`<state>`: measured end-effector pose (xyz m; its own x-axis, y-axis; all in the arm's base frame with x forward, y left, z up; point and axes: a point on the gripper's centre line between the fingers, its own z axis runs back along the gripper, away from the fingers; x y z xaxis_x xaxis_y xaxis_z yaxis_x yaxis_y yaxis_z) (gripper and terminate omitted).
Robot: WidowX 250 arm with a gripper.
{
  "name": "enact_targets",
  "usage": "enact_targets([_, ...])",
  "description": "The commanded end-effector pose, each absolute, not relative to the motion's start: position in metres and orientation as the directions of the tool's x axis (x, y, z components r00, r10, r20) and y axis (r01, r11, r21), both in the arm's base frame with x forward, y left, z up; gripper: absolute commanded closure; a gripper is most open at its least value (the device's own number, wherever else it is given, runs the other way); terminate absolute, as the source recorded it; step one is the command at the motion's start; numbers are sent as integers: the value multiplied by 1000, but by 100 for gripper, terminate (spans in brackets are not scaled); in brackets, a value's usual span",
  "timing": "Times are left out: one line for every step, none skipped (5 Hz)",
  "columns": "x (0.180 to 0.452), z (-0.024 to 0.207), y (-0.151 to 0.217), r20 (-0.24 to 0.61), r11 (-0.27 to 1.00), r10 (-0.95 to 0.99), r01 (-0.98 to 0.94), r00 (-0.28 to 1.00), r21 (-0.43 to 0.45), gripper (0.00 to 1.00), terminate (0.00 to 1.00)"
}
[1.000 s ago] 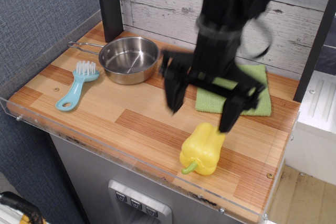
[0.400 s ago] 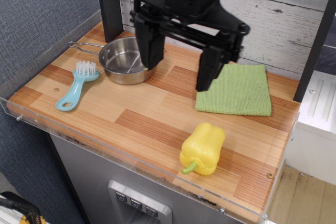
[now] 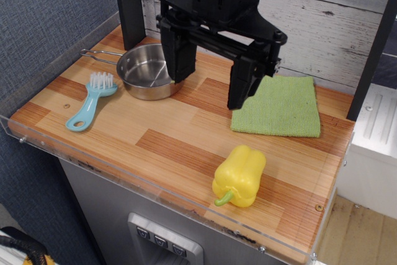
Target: Put the pepper in front of the cloth.
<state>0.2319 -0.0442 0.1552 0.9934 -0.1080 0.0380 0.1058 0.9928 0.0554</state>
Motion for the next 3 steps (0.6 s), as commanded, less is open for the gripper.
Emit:
enact_targets([222,159,-45,61,993,-106,102,993,52,0,0])
enact_targets([222,159,-45,61,993,-106,102,993,52,0,0])
enact_targets([222,159,-45,61,993,-106,102,993,52,0,100])
